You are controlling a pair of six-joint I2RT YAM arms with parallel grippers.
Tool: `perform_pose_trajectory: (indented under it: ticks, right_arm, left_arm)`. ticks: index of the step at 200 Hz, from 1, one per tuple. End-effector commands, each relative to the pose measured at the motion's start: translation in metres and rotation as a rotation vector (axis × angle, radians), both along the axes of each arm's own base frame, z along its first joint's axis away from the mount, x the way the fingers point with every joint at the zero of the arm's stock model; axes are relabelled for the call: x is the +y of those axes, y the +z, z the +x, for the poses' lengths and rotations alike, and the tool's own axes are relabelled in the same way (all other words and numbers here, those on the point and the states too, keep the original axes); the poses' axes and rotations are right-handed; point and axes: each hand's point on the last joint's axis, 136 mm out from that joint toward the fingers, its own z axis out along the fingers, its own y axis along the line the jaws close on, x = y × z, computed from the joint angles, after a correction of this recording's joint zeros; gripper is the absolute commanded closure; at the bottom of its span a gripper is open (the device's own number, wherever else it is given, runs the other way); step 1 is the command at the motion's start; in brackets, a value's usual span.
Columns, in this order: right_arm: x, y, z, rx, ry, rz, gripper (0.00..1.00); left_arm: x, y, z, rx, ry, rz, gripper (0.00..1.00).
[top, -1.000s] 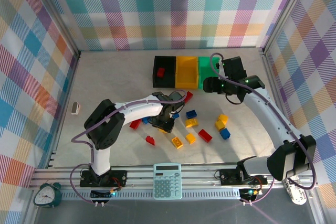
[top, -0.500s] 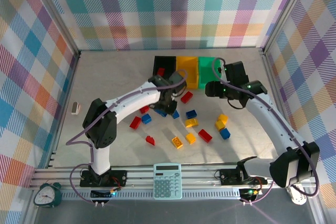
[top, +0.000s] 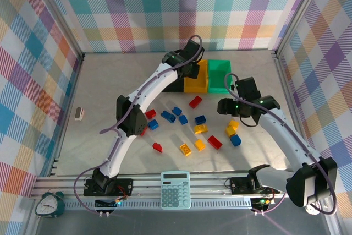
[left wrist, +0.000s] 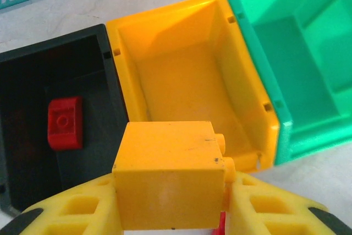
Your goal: Sort the legos into containers by color
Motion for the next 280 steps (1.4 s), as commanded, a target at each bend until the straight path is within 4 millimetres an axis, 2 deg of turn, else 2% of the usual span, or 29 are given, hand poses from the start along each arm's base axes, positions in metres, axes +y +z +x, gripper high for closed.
perform_pose_trajectory:
  ticks: [1, 25, 44, 80, 113, 146, 186, 214, 233, 256, 280]
  right_arm:
    - [-0.003, -0.005, -0.012, 0.034, -0.036, 0.030, 0.33]
    - [-0.005, -0.006, -0.018, 0.042, -0.039, 0.033, 0.33]
    - [-0.006, -0.009, -0.023, 0.053, -0.046, 0.032, 0.33]
    - [-0.013, -0.026, -0.040, 0.128, -0.077, 0.015, 0.33]
    - [-0.022, -0.034, -0.057, 0.159, -0.110, 0.002, 0.33]
    - [-0.023, -0.038, -0.068, 0.179, -0.132, 0.021, 0.33]
    - [-0.032, -0.063, -0.089, 0.300, -0.227, -0.001, 0.35]
    - [-0.036, -0.072, -0.095, 0.304, -0.265, -0.005, 0.36]
    - [-0.038, -0.076, -0.096, 0.307, -0.277, -0.007, 0.35]
    - [-0.037, -0.079, -0.095, 0.306, -0.269, -0.011, 0.35]
    - [-0.037, -0.083, -0.094, 0.316, -0.264, -0.025, 0.35]
  left_arm:
    - [-0.013, 0.018, 0.030, -0.164, 0.004, -0.077, 0.73]
    - [-0.026, 0.013, 0.038, -0.185, -0.017, -0.127, 0.73]
    - [-0.035, 0.000, 0.042, -0.179, -0.035, -0.146, 0.72]
    - [-0.044, -0.030, 0.051, -0.157, -0.044, -0.157, 0.71]
    - [-0.044, -0.040, 0.057, -0.151, -0.023, -0.168, 0.70]
    - [-0.042, -0.036, 0.062, -0.161, -0.020, -0.186, 0.70]
    - [-0.040, -0.032, 0.067, -0.167, -0.016, -0.214, 0.64]
    - [-0.041, -0.030, 0.067, -0.169, -0.026, -0.223, 0.54]
    - [-0.040, -0.025, 0.067, -0.172, -0.029, -0.230, 0.41]
    - [-0.038, -0.010, 0.063, -0.184, -0.036, -0.233, 0.33]
    - [-0.031, 0.010, 0.055, -0.203, -0.037, -0.238, 0.30]
